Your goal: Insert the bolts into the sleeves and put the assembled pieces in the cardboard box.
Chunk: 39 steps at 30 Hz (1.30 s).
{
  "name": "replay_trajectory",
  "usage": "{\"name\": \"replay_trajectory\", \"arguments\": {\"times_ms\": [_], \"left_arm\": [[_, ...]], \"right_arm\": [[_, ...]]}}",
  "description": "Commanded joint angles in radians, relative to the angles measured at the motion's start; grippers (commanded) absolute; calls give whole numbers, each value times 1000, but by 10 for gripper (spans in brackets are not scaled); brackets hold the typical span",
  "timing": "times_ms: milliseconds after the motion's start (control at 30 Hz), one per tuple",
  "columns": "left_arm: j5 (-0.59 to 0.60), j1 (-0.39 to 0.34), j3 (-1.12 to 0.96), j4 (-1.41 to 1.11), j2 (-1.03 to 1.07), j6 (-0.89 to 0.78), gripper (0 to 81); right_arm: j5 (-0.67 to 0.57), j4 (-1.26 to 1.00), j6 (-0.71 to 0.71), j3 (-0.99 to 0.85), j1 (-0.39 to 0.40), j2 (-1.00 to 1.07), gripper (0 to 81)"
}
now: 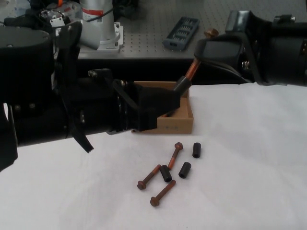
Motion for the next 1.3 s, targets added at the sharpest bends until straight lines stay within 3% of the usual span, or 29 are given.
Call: {"name": "replay_trajectory", "arguments": {"times_ms": [0,933,1267], "left_arm": [[9,-5,-10,-14,5,21,6],[47,-5,-10,-19,49,57,6],[47,-5,-12,-85,49,57,6]], "right_arm": [[-13,-2,-7,-3,-2,-16,26],[-145,-17,-101,-3,-3,-16,26],[-189,119,-260,-3,-3,-16,26]]}}
